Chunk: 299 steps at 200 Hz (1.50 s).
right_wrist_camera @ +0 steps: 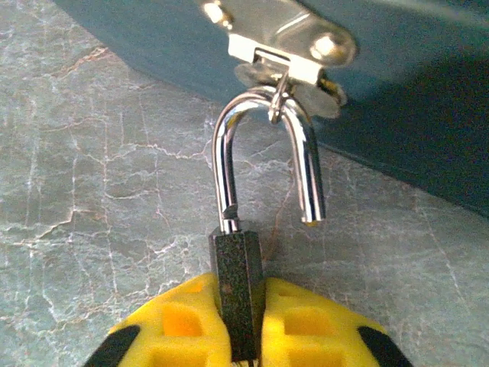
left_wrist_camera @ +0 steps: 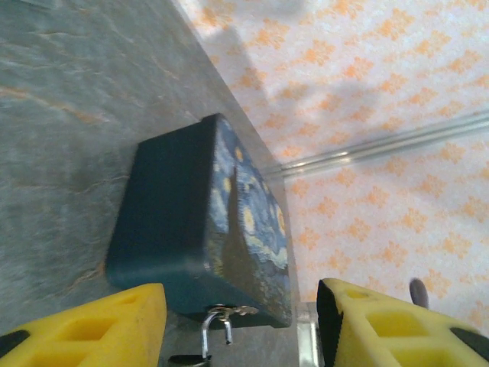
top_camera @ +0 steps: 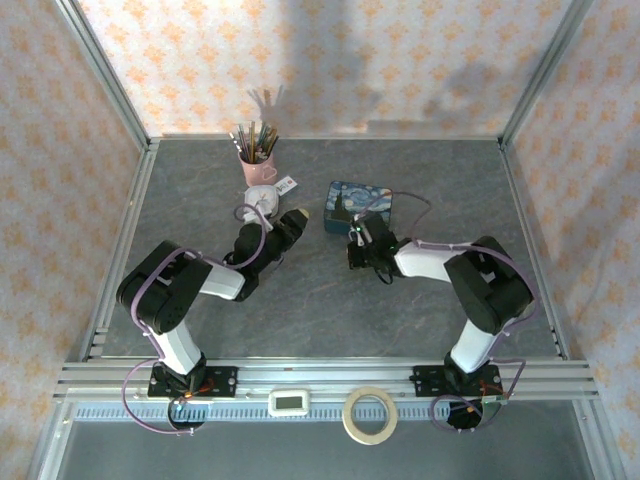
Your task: Unlock the padlock with the key
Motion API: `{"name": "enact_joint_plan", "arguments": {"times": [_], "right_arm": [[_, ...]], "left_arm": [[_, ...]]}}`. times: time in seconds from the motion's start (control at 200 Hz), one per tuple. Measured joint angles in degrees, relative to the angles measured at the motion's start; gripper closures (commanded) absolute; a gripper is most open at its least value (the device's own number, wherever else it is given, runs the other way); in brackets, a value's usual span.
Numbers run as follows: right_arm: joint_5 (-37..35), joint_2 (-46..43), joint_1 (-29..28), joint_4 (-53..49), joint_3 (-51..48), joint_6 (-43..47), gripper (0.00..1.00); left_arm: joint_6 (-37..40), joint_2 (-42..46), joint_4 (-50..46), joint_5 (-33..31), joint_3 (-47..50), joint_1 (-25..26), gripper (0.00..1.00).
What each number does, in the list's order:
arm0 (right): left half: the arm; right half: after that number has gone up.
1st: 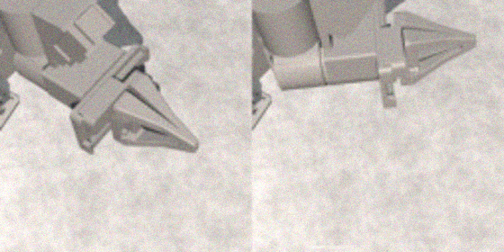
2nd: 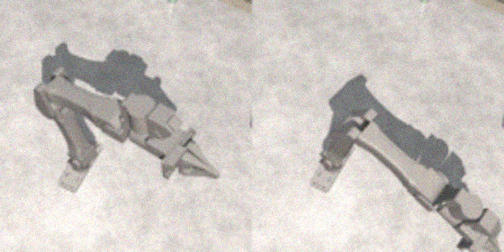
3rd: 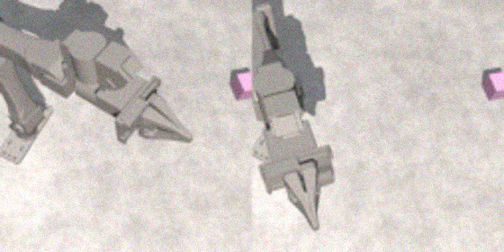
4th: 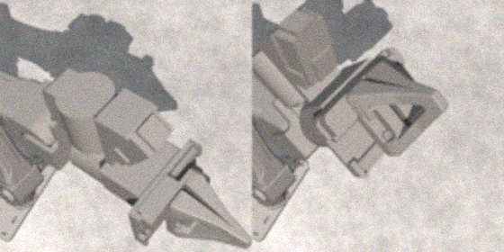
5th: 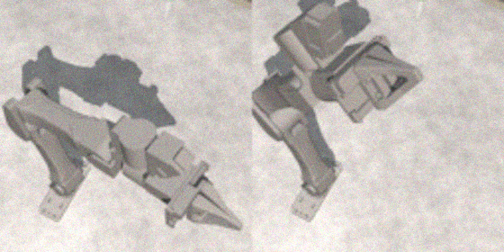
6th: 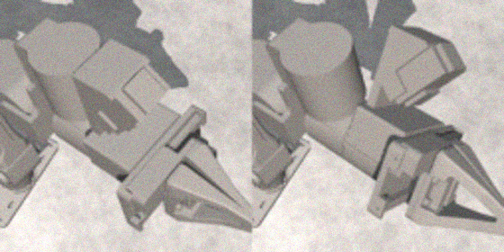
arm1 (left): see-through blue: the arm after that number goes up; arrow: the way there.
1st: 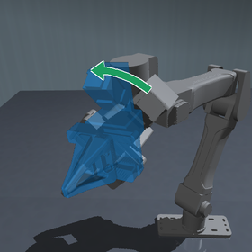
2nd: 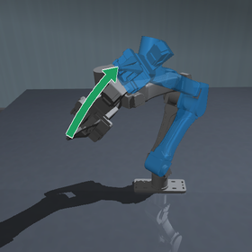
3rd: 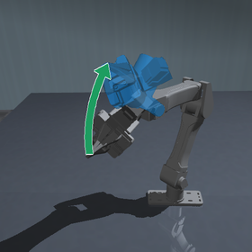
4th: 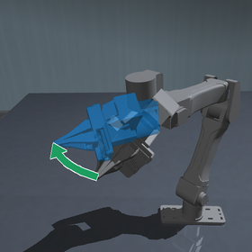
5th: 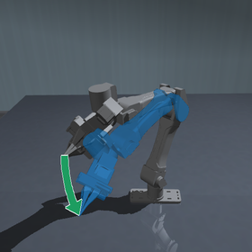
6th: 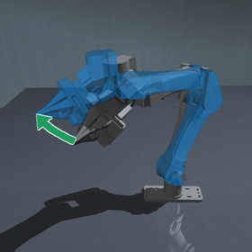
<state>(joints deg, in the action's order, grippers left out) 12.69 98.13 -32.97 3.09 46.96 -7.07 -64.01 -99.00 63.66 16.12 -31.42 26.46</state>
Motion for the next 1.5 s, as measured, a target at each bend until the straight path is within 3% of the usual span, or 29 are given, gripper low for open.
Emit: {"name": "enact_joint_plan", "arguments": {"times": [0.06,0.28,0.455,0.641,0.916,1.496], "right_arm": [[2.71,0.00,1.33,-0.09,0.09,2.73,1.00],[10.10,4.79,6.51,-5.51,7.85,13.68,1.00],[10.73,7.50,7.41,-9.35,12.52,22.45,1.00],[10.71,8.07,7.41,-11.10,15.13,28.76,1.00],[11.23,12.31,7.41,-12.81,20.22,31.39,1.00],[14.78,12.31,7.41,-12.96,20.26,31.76,1.00]], "left_arm": [[1.46,-0.04,-0.90,1.14,-1.73,0.00,0.48],[4.76,-1.46,-1.73,5.51,-4.24,0.00,0.48],[5.86,-3.85,-2.99,7.91,-4.28,0.00,0.48],[6.69,-4.66,-3.85,9.31,-5.09,0.02,0.55],[6.73,-9.09,-6.08,7.34,-10.21,2.60,0.64],[3.87,-19.87,-10.01,-0.55,-17.62,6.54,0.64]]}}
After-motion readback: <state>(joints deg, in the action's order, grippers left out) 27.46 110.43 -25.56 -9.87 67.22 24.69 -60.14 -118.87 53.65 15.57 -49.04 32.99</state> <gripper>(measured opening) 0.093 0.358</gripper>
